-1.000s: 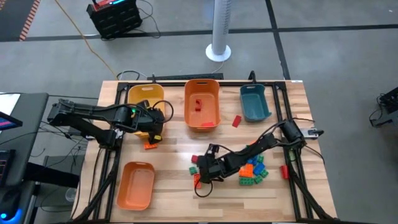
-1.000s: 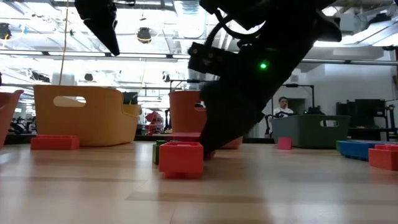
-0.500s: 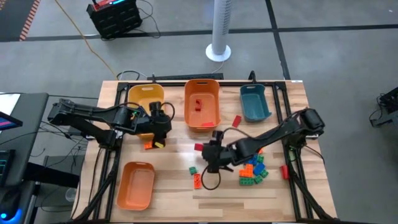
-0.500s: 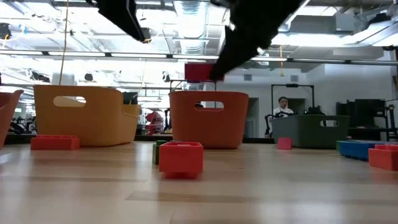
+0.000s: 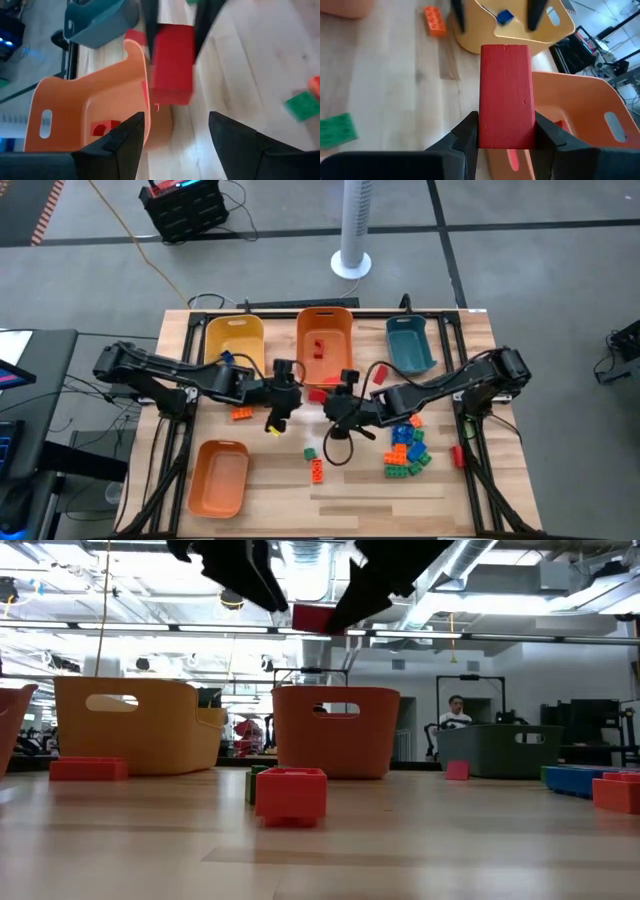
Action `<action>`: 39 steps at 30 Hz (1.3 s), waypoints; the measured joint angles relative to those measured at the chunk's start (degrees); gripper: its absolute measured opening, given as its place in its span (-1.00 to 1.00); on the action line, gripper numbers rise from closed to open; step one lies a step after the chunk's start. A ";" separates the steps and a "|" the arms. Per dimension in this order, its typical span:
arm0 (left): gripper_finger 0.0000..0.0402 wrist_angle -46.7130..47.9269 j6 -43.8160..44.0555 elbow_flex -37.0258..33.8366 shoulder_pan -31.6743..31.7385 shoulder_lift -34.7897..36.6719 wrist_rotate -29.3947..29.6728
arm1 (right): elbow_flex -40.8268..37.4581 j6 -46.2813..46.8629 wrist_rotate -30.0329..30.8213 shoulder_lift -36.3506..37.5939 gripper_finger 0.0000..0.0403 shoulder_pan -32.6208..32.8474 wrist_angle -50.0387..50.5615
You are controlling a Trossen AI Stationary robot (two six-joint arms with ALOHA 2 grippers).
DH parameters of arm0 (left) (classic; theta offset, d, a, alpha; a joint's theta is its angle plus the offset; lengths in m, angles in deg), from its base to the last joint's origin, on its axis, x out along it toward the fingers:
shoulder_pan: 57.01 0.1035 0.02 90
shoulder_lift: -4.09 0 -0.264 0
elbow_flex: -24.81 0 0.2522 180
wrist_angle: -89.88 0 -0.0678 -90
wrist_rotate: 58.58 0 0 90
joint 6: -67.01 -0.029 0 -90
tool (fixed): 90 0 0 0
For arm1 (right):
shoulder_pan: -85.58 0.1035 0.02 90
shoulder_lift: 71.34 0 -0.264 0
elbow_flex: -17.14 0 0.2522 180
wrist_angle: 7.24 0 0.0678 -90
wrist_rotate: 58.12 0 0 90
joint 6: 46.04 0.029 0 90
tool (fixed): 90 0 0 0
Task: Sort blocks
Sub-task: Put the red wooden block into the top orange bin
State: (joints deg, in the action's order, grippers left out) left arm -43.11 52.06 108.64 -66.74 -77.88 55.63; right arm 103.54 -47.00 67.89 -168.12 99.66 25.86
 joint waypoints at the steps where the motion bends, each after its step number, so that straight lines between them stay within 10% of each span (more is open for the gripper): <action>1: 0.08 -0.06 -0.19 0.00 0.00 -0.60 0.23 | 0.00 -0.15 0.03 -0.01 -0.31 -0.28 0.21; 28: 0.07 -7.15 -4.85 0.00 0.07 -1.62 -0.01 | 0.00 -10.26 -0.04 -0.03 -0.30 0.95 -7.81; 39: -0.39 -6.39 -6.85 0.00 0.07 -1.62 0.08 | 0.00 -9.55 0.04 -0.03 -0.07 0.07 -8.28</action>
State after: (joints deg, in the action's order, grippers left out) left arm -49.50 45.21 108.64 -66.68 -79.50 55.71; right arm 103.54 -56.55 67.93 -168.16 99.73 17.58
